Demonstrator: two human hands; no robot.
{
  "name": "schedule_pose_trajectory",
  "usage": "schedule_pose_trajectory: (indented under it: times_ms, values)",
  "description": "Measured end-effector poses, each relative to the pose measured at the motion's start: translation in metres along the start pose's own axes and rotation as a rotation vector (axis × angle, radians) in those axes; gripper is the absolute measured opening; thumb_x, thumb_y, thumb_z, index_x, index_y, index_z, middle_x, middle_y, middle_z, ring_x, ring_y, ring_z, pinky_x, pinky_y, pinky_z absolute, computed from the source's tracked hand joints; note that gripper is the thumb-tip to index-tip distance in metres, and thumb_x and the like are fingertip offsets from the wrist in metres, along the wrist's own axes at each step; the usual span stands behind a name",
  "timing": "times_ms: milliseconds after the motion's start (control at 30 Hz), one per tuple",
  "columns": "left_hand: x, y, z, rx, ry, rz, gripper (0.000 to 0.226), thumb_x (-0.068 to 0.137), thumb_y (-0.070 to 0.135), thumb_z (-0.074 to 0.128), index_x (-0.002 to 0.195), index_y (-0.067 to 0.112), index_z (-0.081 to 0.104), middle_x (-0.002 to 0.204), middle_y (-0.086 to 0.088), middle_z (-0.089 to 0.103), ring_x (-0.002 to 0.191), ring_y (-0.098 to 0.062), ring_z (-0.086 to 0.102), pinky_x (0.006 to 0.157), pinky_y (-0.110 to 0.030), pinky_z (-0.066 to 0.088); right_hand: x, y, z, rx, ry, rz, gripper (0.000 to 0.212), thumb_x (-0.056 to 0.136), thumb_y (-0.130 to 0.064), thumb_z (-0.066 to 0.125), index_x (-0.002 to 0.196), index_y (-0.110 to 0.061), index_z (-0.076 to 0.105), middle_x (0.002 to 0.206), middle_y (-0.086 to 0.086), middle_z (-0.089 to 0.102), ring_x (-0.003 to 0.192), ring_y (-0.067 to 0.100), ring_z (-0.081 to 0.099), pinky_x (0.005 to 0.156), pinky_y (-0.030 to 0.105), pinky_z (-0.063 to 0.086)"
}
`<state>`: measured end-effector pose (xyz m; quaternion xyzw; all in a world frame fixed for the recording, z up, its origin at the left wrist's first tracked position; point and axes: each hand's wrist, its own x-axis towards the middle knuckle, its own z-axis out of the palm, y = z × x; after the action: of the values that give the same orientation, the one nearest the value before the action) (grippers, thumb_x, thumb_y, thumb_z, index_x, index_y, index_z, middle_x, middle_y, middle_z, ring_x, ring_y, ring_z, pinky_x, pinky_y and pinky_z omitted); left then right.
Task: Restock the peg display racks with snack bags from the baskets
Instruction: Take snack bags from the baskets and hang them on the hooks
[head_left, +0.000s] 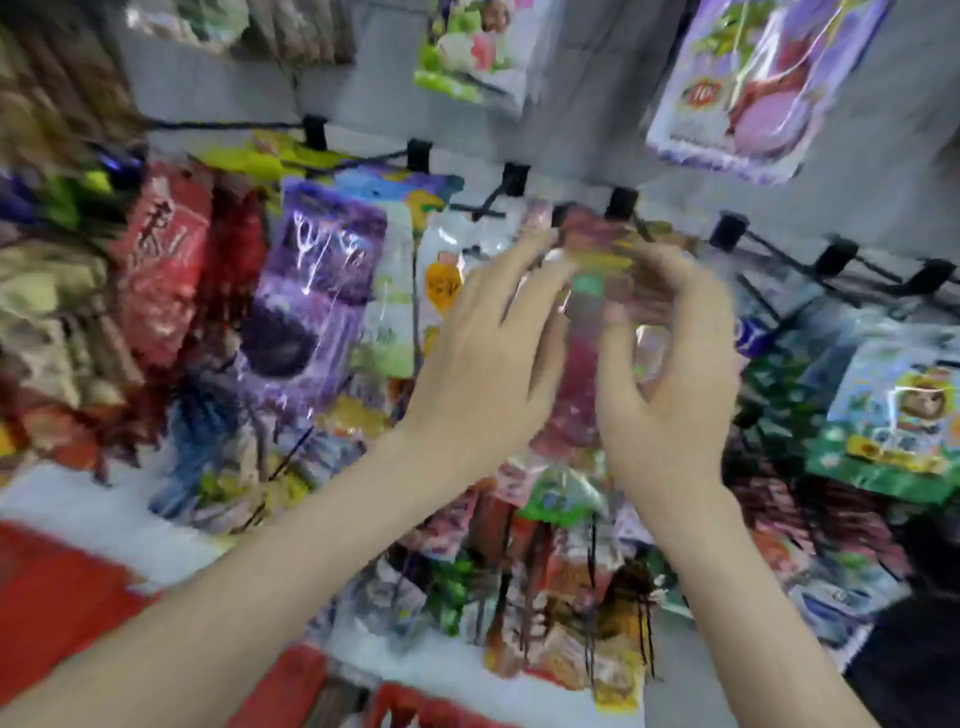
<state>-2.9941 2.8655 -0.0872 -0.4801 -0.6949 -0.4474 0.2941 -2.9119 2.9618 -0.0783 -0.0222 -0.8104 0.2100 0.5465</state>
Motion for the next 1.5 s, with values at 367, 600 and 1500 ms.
schedule_pose_trajectory:
  times_ms: [367, 600, 1500]
  values:
    - [-0.368, -0.029, -0.023, 0.228, -0.568, -0.853, 0.038, 0.083, 0.019, 0.042, 0.116, 0.008, 0.058, 0.106, -0.012, 0.062, 0.094, -0.032, 0.062, 0.079, -0.036, 0.05, -0.318, -0.007, 0.091, 0.146, -1.142, 0.487, 0.03, 0.094, -0.011, 0.048, 0.122, -0.003, 0.055, 0.114, 0.014, 0.057, 0.109, 0.032, 0.054, 0.092, 0.037, 0.04]
    - [-0.596, -0.058, 0.002, 0.265, -0.833, -1.236, 0.036, 0.074, 0.02, 0.046, 0.1, 0.006, 0.066, 0.089, -0.014, 0.066, 0.065, -0.035, 0.065, 0.051, -0.036, 0.055, -0.529, 0.052, 0.102, -0.013, -1.632, 0.617, 0.032, 0.097, -0.007, 0.047, 0.127, -0.008, 0.054, 0.125, 0.012, 0.055, 0.118, 0.028, 0.051, 0.098, 0.031, 0.037]
    - [-0.887, -0.188, 0.307, -0.139, -0.726, -1.597, 0.022, 0.088, 0.011, 0.062, 0.1, 0.003, 0.046, 0.092, -0.02, 0.06, 0.086, -0.033, 0.06, 0.058, -0.031, 0.03, -0.891, 0.296, 0.249, -0.223, -1.772, 0.354, 0.017, 0.087, -0.018, 0.065, 0.096, -0.003, 0.064, 0.1, 0.005, 0.057, 0.112, 0.029, 0.038, 0.084, 0.033, 0.02]
